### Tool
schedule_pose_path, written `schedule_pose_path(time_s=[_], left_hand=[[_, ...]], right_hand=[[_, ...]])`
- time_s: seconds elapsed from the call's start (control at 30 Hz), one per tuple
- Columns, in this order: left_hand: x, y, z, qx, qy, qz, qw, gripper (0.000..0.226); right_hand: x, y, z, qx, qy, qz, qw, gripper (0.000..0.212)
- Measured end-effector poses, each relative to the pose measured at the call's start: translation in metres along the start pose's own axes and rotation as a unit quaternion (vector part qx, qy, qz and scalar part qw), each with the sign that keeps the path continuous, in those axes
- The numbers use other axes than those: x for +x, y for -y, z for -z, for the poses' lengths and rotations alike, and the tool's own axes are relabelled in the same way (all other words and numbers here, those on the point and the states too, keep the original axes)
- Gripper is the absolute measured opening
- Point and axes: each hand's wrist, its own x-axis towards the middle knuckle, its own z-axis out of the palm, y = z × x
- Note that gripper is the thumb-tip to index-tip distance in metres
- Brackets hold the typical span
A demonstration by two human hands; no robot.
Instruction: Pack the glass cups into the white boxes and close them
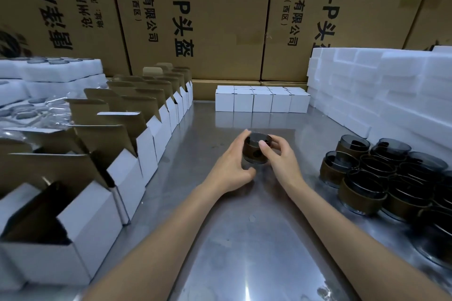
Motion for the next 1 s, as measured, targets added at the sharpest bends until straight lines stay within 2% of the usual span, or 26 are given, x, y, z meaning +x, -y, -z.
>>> schedule_pose_path(time_s=[0.1, 0.23, 0.37, 0.43, 0.5, 0.57, 0.63, 0.73, 0.87, 1.0], left_hand=[[-0.013, -0.005, 0.000, 0.045, 0.001, -0.002, 0.999, 0.080], [-0.025, -0.012, 0.002, 0.160, 0.007, 0.001, 0.987, 0.070], [-0.039, -0.037, 0.013, 0.288, 0.024, 0.066, 0.955, 0.058], [-0.049, -0.060, 0.031, 0.324, -0.063, 0.048, 0.943, 0.038], [-0.066, -0.082, 0.056, 0.316, -0.205, -0.011, 0.926, 0.031], [-0.089, -0.100, 0.087, 0.312, -0.325, -0.038, 0.892, 0.041], [-0.116, -0.108, 0.113, 0.353, -0.382, -0.006, 0.854, 0.050], [-0.145, -0.107, 0.138, 0.400, -0.360, 0.093, 0.838, 0.054], [-0.164, -0.094, 0.162, 0.391, -0.272, 0.160, 0.864, 0.053], [-0.161, -0.089, 0.161, 0.417, -0.251, 0.228, 0.843, 0.046]], right_hand=[[-0.011, -0.003, 0.008, -0.027, 0.002, 0.026, 0.999, 0.026], [-0.018, -0.005, 0.015, -0.053, 0.017, 0.030, 0.998, 0.027], [-0.018, -0.004, 0.015, -0.042, 0.012, 0.022, 0.999, 0.032], [-0.017, -0.005, 0.016, -0.037, 0.010, 0.018, 0.999, 0.033], [-0.016, -0.006, 0.016, -0.031, 0.013, 0.014, 0.999, 0.031], [-0.015, -0.007, 0.016, -0.022, 0.012, 0.013, 1.000, 0.026], [-0.014, -0.007, 0.016, -0.016, 0.009, 0.013, 1.000, 0.022], [-0.014, -0.006, 0.016, -0.016, 0.007, 0.011, 1.000, 0.020], [-0.014, -0.005, 0.015, -0.019, 0.005, 0.011, 1.000, 0.018], [-0.016, -0.004, 0.015, -0.019, 0.003, 0.011, 1.000, 0.016]])
